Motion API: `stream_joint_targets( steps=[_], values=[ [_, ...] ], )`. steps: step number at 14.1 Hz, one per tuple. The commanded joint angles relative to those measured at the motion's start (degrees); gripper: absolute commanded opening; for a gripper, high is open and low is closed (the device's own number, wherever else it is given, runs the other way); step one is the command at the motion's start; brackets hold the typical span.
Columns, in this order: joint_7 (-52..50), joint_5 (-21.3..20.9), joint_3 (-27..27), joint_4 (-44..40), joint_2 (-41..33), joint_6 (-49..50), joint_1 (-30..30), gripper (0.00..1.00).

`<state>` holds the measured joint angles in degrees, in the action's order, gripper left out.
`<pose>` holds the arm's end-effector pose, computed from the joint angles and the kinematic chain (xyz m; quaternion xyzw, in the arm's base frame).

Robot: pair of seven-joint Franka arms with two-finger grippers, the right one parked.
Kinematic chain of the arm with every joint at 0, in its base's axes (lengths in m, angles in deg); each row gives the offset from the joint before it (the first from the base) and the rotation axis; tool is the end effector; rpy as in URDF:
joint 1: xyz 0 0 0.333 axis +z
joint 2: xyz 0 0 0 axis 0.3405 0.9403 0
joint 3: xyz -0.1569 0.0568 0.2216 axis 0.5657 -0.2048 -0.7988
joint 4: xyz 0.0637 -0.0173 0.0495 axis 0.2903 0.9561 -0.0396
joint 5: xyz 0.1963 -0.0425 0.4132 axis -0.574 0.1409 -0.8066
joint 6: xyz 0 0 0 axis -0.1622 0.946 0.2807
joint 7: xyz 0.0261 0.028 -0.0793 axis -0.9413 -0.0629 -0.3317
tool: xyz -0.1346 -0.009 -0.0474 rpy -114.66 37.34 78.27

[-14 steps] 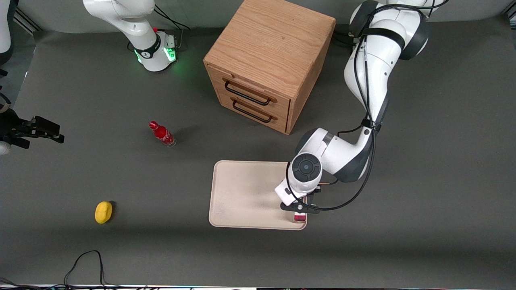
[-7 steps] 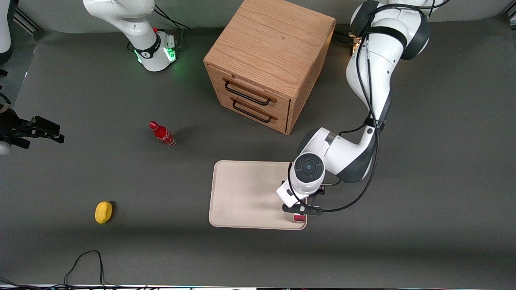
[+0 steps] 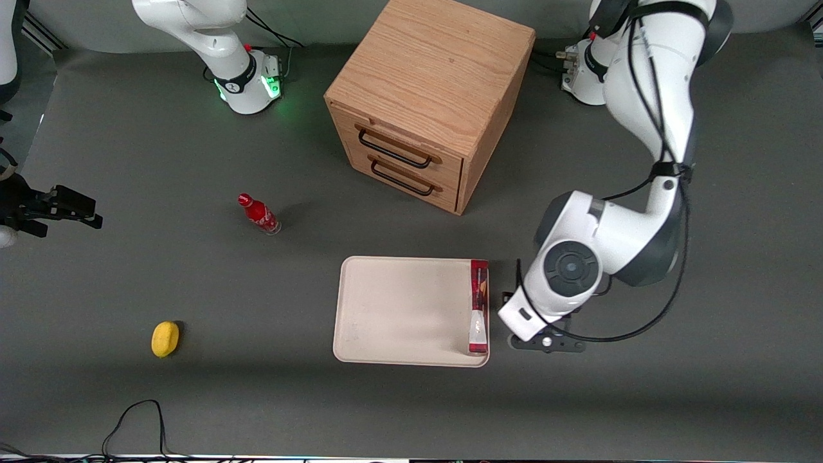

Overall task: Place red cookie box on tray
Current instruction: 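Open the left gripper to release the box on the tray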

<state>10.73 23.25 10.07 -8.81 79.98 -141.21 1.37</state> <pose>0.7287 -0.2962 0.2792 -0.9985 0.0325 0.0078 0.0440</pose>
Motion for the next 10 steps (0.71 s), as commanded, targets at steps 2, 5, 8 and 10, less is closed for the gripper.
stream_joint_targets(
  steps=[2, 5, 8, 10],
  values=[
    [6.64, 0.23, 0.38, 22.94, -20.09, -1.14, 6.64, 1.00],
    [11.31, 4.19, 0.30, 34.21, -31.97, -0.61, 13.24, 1.00],
    [14.56, 4.19, -3.02, 45.11, -42.43, -2.10, 14.93, 1.00],
    [18.16, 4.19, -5.85, 49.44, -47.46, -2.20, 15.63, 1.00]
  ],
)
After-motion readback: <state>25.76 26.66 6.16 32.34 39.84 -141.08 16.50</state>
